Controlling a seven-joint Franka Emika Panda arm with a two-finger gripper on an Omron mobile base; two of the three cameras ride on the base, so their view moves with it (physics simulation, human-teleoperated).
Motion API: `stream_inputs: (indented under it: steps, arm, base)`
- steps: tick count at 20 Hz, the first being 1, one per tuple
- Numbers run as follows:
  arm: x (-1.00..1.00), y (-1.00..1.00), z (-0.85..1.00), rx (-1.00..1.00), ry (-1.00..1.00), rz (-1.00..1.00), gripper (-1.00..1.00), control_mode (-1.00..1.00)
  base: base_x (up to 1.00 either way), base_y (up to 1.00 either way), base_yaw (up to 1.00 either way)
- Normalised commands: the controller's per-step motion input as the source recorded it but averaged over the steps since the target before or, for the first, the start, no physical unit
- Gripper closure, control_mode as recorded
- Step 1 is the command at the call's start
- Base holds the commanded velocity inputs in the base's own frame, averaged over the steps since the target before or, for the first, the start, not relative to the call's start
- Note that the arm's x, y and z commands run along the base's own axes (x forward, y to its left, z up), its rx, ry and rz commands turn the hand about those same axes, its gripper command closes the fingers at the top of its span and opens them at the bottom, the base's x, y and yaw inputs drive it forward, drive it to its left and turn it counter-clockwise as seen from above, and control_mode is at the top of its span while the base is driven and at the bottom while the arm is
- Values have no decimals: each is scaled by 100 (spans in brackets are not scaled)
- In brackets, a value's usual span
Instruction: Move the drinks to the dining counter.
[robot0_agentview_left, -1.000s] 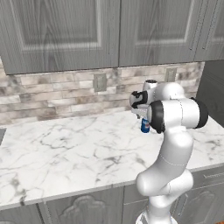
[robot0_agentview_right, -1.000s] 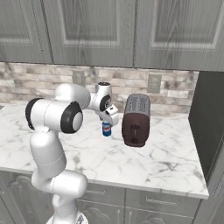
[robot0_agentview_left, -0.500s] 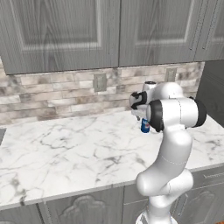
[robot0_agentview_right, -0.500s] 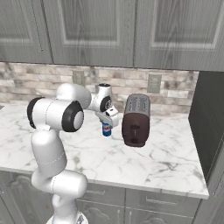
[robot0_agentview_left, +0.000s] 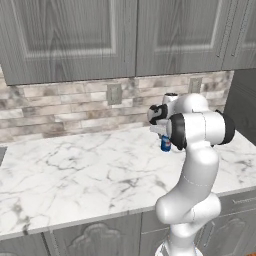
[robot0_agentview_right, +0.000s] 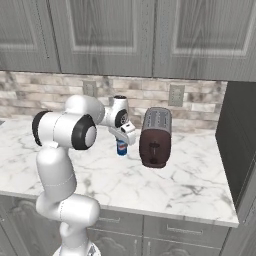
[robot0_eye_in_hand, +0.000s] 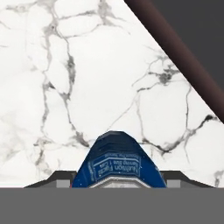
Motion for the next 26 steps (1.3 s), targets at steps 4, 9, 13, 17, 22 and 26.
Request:
stream_inputs:
  steps: [4,9,13,17,22,26]
  arm:
    - [0,0,0,0,0,0,100,-100]
    - [-40,32,0,-1,0,6,100,-100]
    - [-71,42,2,-1,0,12,100,-100]
    - [-90,31,4,0,0,16,100,-100]
    - [-81,8,20,0,0,22,100,-100]
    - [-62,0,33,1,0,23,100,-100]
  base:
    - [0,0,0]
    - [0,0,0]
    - [0,0,0]
    - [0,0,0]
    - [0,0,0]
    - [0,0,0]
